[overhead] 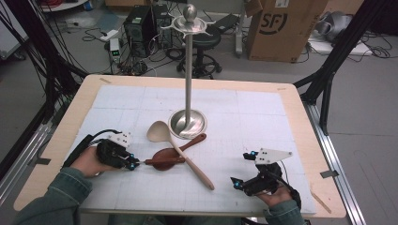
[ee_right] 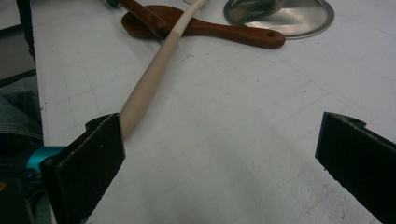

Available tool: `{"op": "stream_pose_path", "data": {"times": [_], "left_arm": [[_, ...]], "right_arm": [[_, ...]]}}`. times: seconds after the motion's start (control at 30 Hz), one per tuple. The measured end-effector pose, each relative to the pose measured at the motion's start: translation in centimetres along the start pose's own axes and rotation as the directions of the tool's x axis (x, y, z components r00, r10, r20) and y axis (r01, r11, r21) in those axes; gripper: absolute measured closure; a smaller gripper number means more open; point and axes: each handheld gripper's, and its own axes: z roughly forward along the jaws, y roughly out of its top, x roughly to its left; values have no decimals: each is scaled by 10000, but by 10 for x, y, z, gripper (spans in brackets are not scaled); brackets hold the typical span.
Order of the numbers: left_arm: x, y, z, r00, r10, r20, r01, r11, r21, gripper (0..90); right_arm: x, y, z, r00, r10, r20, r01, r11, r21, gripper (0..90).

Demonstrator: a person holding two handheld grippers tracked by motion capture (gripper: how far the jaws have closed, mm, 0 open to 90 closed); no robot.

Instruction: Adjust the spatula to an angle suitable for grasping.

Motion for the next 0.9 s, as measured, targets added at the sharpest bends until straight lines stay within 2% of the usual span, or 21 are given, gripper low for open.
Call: {"op": "stream_pose_path", "data": {"times": [0.13,0.23,0.5,0.6,0.9], "left_arm": [[-1,0,-2,9999,110,34,-110,9999,-60,824],[-1,1,-5,10000,-25,17,25,9997,-237,837],[-4,2,-9,10000,71,-28,-72,9991,-417,838],[-5,3,-10,10000,73,-33,-75,9979,-643,839],[-6,12,-15,10000,52,-15,-53,9962,-865,839]], "right_arm": [[0,0,1,10000,-21,-20,21,10000,13,2],[1,1,0,10000,-61,-20,61,10000,4,2],[3,4,2,9999,-57,-88,56,10000,-75,2],[5,7,3,9999,-78,-110,76,9999,-148,3],[10,16,11,9988,-58,-492,40,9993,-363,2]]}}
